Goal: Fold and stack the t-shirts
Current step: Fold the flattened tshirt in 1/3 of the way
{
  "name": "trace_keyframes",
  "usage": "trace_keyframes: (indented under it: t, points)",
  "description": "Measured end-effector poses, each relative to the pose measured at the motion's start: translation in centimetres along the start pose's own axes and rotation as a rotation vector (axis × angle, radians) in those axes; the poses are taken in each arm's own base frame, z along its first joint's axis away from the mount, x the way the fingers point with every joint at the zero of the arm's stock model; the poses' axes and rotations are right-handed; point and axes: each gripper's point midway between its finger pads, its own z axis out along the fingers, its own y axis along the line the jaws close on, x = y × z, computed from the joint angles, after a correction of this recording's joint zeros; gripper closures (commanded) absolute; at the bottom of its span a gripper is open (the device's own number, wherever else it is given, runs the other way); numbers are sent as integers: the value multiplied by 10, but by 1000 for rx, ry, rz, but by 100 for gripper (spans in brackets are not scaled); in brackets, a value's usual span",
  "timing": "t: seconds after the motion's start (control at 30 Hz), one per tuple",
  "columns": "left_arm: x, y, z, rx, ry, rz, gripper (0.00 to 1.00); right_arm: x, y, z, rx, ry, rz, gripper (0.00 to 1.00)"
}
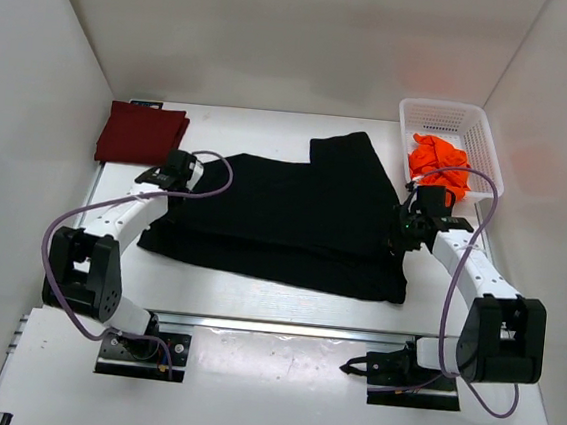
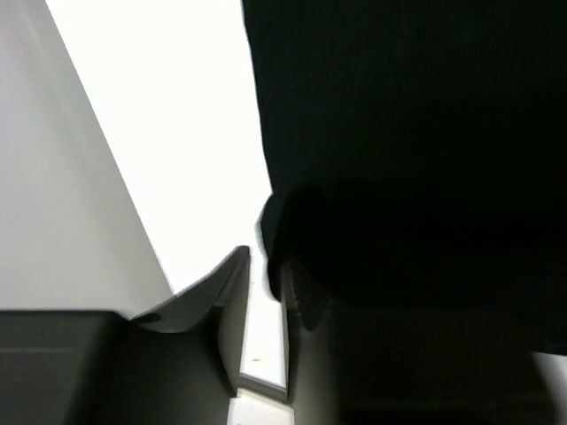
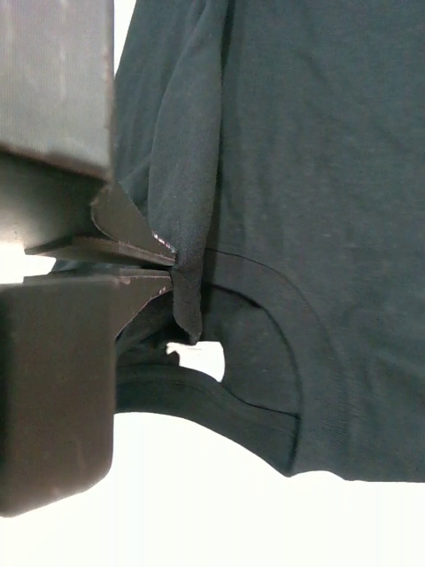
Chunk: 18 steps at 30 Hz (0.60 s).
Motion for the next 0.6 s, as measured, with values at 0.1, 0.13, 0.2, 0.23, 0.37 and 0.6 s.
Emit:
trace_keyframes:
  t: [0.1, 0.13, 0.2, 0.23, 0.37, 0.6]
  points:
    - [-14, 5, -5, 11, -27, -41, 24, -9, -1, 4, 11, 0, 1, 56]
    - [-17, 8, -6, 13, -33, -61, 20, -13, -2, 5, 14, -3, 0, 54]
    - [-21, 18, -9, 15, -38, -107, 19, -22, -2, 5, 19, -11, -7, 47]
    - [-23, 25, -10, 14, -40, -134, 21, -29, -1, 4, 20, -20, -12, 46]
    - [-15, 61, -9, -15, -29, -232, 32, -60, 7, -10, 11, -85, -24, 47]
    - [71, 36, 22, 53, 180, -204, 40, -14, -14, -32, 52, -42, 144, 47]
